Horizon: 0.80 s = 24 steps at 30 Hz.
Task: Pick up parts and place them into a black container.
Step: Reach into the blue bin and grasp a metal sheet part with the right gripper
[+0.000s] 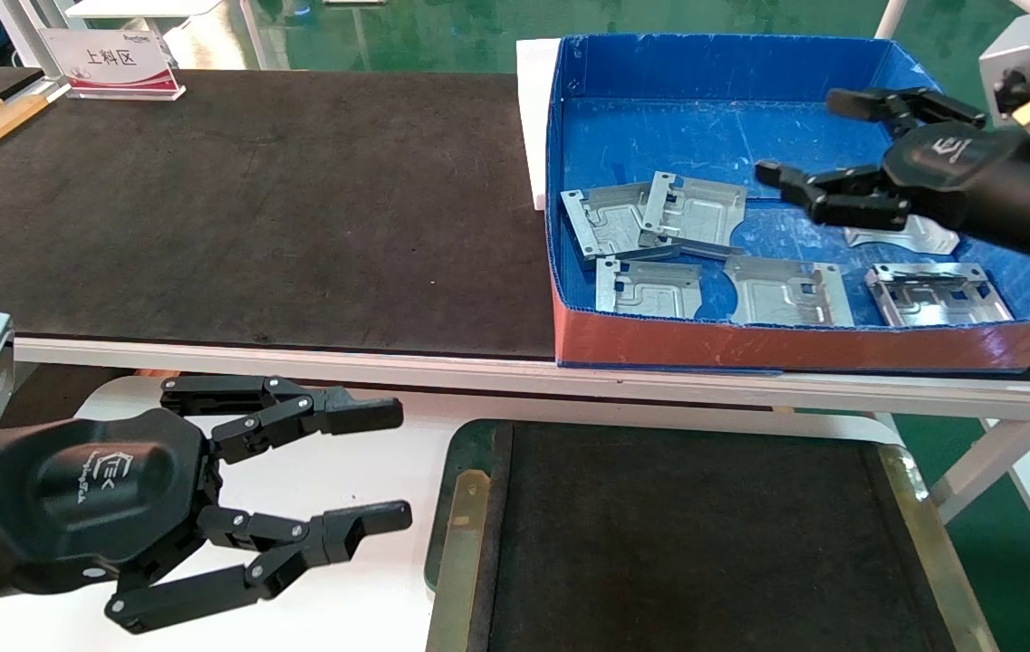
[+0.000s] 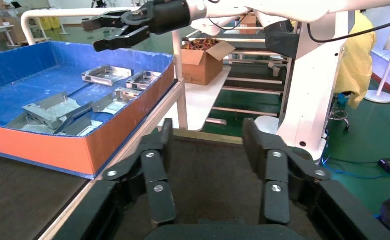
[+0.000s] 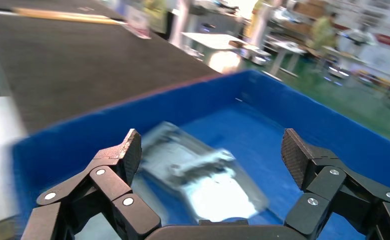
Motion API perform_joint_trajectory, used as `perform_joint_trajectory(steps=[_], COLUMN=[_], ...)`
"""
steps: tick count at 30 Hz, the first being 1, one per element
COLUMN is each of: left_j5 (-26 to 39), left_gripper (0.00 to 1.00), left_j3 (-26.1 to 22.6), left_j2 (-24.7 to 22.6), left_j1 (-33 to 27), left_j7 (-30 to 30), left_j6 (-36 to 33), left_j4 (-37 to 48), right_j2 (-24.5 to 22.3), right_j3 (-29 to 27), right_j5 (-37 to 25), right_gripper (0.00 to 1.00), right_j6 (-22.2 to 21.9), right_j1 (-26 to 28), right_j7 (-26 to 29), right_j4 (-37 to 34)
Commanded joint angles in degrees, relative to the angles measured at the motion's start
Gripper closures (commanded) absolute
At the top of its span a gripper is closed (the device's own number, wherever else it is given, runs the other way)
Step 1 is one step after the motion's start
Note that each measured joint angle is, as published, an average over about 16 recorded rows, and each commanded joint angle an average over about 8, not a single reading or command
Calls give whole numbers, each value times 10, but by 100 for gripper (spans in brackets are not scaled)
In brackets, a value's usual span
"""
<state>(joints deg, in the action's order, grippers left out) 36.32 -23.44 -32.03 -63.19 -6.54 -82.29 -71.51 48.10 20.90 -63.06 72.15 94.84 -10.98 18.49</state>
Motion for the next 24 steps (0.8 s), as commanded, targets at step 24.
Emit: perform_joint_trajectory(steps=[24], left_j5=[0], left_gripper=[0], left_j3=[0], left_j2=[0], left_j1=[0], left_j7=[0], left_j6=[0], left_j4=[0], right_j2=[102], right_j3=[19], right_j5=[-49], right_gripper=[0], right_j6=[-283], right_j1=[99], right_j7=[30], right_j4=[-208])
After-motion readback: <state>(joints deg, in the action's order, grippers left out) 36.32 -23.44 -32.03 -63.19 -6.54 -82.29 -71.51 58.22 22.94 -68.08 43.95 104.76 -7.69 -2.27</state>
